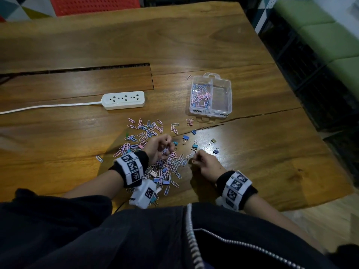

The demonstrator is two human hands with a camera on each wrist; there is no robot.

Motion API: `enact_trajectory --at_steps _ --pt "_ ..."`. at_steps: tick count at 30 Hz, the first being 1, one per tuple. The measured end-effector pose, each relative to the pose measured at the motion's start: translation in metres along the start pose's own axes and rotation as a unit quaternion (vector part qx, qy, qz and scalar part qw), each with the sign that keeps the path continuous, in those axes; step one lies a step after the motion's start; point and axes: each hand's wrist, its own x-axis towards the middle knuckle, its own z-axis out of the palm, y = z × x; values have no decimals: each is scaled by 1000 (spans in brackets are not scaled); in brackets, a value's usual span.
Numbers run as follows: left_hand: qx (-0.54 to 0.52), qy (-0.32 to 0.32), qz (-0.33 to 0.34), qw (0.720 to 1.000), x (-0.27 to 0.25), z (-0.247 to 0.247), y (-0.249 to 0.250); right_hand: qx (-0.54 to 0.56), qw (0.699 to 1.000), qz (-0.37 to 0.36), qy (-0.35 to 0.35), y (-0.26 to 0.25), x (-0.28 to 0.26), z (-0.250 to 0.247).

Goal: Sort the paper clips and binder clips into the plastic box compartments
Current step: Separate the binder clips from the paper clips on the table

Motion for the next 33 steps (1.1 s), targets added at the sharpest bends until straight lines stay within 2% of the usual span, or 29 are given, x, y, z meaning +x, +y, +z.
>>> enact_trajectory --at_steps 2,3,4,5,6,7,9,10,11,14,17,19,21,23,26,27,29,30,31,33 --pt "4 12 0 1000 -4 -2 1 126 991 32 0 -3 6 -4" --pt "46 24 3 999 -4 -3 -1 200 978 57 1 -4 9 -5" --pt "130 35 6 991 -4 -3 -2 273 958 84 4 -6 12 -5" --pt "245 45 15 968 -4 -3 -5 339 935 106 14 -8 14 -5" --pt "377 56 32 924 -4 -3 -9 385 914 123 27 -9 16 -5" --pt "500 58 49 863 -5 -1 -12 407 903 134 40 -10 18 -4" --pt "678 39 59 732 -8 2 -20 376 914 143 57 -10 19 -2" --pt "719 34 63 692 -7 3 -25 330 932 138 59 -10 18 -1" --pt "731 40 71 678 -5 4 -28 271 952 125 59 -9 17 0" --pt "722 60 91 683 -2 7 -32 96 992 49 58 -5 14 6" --pt "730 52 85 676 -1 10 -33 -50 997 -6 52 -3 14 11" --pt "738 40 91 667 -1 9 -33 -99 993 -26 63 -3 17 13" --pt "730 29 97 676 -2 5 -33 -107 992 -26 68 -4 20 15" --pt "689 22 95 718 -3 2 -30 -123 991 -18 51 -7 21 16" --pt "571 17 78 817 -4 -4 -24 -173 984 -26 15 -10 21 19" --pt "510 12 59 858 -4 -6 -22 -183 983 -30 7 -11 20 20" --pt "330 8 11 944 -5 -11 -19 -192 981 -37 -3 -11 19 23" --pt "244 6 -6 970 -5 -12 -18 -198 979 -42 -5 -11 19 24" --pt "176 -1 -17 984 -6 -14 -17 -206 977 -47 -5 -10 18 24" --pt "103 -34 -34 994 -8 -16 -17 -207 977 -57 -4 -8 15 27"
